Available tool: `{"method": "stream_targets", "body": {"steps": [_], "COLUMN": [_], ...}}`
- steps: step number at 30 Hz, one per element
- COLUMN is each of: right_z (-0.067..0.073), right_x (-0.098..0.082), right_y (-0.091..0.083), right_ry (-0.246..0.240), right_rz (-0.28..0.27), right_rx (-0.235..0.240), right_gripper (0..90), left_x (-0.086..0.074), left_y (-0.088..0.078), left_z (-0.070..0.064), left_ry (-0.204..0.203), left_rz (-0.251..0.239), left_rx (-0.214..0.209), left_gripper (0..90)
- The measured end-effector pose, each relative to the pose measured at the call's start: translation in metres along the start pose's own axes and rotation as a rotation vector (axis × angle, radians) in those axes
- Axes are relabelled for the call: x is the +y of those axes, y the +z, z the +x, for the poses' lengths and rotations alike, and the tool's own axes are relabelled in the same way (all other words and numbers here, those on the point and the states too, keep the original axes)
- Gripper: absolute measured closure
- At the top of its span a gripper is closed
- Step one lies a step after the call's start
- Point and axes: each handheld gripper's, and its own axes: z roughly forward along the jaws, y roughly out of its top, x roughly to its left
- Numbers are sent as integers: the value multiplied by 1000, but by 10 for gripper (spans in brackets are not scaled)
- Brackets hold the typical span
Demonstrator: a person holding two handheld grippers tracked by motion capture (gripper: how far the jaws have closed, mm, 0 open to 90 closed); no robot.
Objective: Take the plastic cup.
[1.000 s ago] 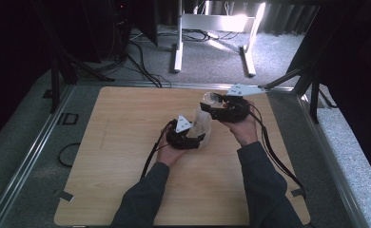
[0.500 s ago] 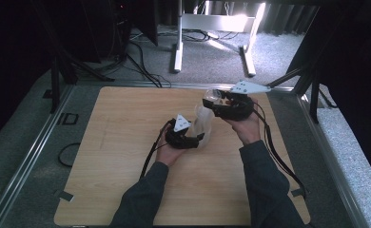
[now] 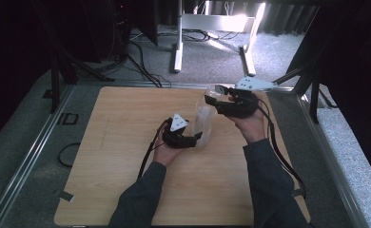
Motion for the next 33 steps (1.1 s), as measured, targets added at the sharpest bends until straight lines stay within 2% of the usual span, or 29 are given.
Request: {"method": "stream_targets", "body": {"steps": [9, 11, 19, 22, 26, 33], "right_z": [0, 0, 6, 9, 18, 26], "right_x": [3, 6, 3, 0, -3, -6], "right_y": [-9, -18, -24, -25, -23, -20], "right_ry": [5, 16, 10, 7, 3, -16], "right_rz": [20, 18, 26, 45, 58, 87], "right_rx": [-5, 4, 21, 22, 66, 75], "right_gripper": [411, 411, 410, 410, 411, 410], "left_x": [2, 2, 5, 4, 3, 2], "left_y": [-15, -19, -36, -43, -52, -66], "left_z": [6, 7, 13, 13, 14, 15], "left_ry": [-18, -17, -37, -31, -36, -19], "left_rz": [-27, -26, -31, -35, -48, -54], "left_rx": [-35, -39, -83, -82, -84, -85], "left_gripper": [299, 319, 337, 336, 336, 334]}}
